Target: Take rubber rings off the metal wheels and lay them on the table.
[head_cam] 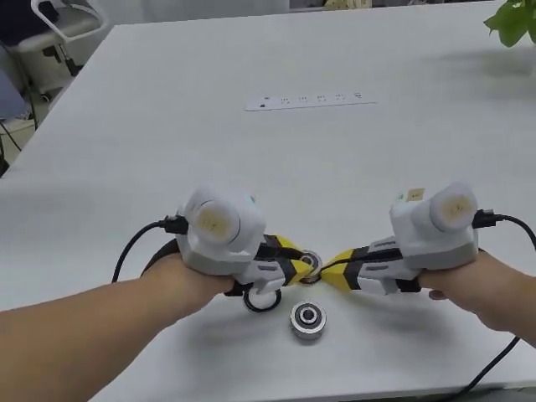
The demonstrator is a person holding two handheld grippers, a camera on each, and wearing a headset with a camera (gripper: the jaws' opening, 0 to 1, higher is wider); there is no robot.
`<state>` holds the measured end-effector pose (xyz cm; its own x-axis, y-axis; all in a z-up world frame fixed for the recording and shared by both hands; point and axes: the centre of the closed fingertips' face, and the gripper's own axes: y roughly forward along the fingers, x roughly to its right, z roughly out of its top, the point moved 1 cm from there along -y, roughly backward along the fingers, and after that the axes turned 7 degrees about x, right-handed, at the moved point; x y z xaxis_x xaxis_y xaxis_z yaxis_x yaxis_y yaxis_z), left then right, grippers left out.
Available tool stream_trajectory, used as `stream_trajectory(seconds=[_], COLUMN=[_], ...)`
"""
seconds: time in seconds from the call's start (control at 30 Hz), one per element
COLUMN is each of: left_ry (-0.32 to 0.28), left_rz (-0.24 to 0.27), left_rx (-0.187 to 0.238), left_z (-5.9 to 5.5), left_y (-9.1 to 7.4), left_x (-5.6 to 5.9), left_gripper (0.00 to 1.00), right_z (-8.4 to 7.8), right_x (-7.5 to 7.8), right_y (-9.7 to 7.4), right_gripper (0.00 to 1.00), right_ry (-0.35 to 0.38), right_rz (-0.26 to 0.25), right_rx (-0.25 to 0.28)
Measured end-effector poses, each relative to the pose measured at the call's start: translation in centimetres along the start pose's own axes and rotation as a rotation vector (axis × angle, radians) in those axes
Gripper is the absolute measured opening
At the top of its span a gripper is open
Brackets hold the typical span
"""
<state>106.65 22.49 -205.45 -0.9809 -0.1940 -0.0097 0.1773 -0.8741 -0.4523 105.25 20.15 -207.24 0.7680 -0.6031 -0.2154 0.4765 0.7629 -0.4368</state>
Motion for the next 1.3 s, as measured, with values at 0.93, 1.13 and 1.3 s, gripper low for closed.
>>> stream_trajectory(seconds=[0.93,1.13,1.3], left_ry=[0.005,0.007,0.008], left_rz=[0.043,0.046,0.049], left_rx=[-0.017,-0.018,-0.018], left_z=[0.0,0.1,0.0], left_y=[0.1,0.2,0.2], left_x=[0.2,0.1,0.1], left_gripper=[0.07,0.07,0.07], right_z=[1.3,1.6,1.8], right_x=[0.4,0.4,-0.1], right_y=[-0.6,-0.6,-0.4], right_gripper=[0.0,0.0,0.0], right_ry=[0.221,0.226,0.218], right_rz=[-0.034,-0.033,-0.016], right_rx=[0.105,0.105,0.106])
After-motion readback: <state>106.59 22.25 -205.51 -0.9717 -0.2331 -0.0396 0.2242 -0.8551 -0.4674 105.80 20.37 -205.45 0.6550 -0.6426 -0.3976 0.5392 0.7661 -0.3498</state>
